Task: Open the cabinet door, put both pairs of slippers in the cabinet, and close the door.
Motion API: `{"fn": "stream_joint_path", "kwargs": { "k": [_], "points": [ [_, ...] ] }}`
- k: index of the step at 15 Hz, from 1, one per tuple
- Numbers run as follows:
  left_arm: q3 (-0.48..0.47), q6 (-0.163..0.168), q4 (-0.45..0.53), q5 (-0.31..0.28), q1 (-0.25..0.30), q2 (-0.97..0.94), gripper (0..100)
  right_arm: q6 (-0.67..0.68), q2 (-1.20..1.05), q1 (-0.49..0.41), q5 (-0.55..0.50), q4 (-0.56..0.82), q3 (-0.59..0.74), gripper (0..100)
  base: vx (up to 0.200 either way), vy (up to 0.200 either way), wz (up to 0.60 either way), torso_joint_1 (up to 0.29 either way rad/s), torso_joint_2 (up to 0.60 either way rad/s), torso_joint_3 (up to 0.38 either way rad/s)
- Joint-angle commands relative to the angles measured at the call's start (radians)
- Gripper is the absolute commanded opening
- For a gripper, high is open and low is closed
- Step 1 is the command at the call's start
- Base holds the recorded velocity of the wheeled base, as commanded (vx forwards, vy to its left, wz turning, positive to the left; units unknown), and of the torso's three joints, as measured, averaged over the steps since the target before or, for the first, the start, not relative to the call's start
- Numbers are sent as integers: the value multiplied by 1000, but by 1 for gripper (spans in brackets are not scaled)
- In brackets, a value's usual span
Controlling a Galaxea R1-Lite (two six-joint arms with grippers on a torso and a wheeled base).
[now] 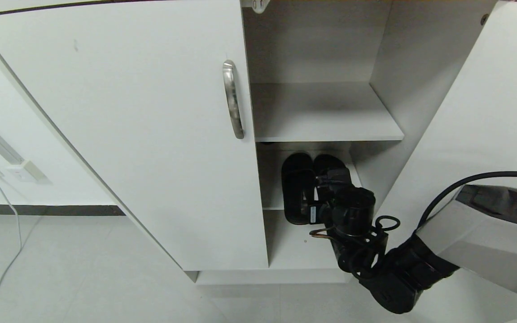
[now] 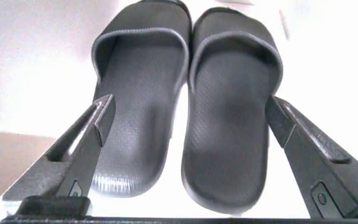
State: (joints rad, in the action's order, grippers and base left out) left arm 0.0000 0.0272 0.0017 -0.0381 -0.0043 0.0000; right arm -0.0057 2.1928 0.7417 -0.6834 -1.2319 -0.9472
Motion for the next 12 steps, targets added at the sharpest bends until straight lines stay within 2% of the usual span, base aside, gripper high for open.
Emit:
{"fn": "stream_joint_path", "kwargs": {
  "k": [1, 6, 12],
  "points": [
    [0, 0, 0, 0, 0, 2, 0, 0, -39, 10, 1, -49, 77, 100, 0, 0, 0, 0, 0, 0],
    [0, 0, 0, 0, 0, 2, 0, -2, -47, 34, -1, -54, 88, 100, 0, 0, 0, 0, 0, 0],
    [0, 0, 1, 0, 0, 2, 0, -2, -45, 53, -1, -54, 104, 100, -200, 0, 0, 2, 3, 4]
  ]
}}
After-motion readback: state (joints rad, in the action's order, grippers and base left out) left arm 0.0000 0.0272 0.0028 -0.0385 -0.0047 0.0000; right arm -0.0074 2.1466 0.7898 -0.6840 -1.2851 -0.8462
